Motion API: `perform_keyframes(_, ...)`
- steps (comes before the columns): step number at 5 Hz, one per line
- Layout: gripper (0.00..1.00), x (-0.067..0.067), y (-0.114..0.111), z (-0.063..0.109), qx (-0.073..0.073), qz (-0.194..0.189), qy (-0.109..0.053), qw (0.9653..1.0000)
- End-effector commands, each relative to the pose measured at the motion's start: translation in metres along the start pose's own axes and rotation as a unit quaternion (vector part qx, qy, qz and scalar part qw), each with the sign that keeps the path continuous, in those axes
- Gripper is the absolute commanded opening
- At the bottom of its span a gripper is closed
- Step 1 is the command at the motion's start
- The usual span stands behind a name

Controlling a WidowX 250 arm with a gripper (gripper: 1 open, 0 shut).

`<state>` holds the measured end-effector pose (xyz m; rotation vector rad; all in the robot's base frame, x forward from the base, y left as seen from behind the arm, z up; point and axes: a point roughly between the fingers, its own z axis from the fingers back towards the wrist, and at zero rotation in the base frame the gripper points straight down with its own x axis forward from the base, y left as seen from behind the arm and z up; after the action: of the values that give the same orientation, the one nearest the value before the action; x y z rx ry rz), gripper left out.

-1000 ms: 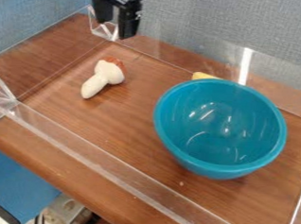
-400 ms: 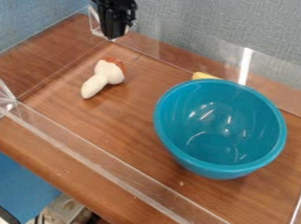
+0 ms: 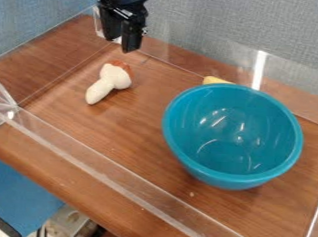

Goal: Remove the mushroom from the blue bowl and put it on the table

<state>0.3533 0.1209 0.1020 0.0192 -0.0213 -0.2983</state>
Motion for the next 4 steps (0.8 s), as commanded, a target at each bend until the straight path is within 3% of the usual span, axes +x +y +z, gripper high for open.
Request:
perform_keyframes(1, 1.00, -0.001, 0.002, 0.042, 0.026, 0.002, -0.034, 0.9991)
perform_keyframes(3, 1.00, 0.012, -0.015, 0.049, 0.034, 0.009, -0.037, 0.9987)
perform_keyframes(4, 1.00, 0.017, -0.018, 0.068, 0.041, -0.001, -0.038, 0.9984)
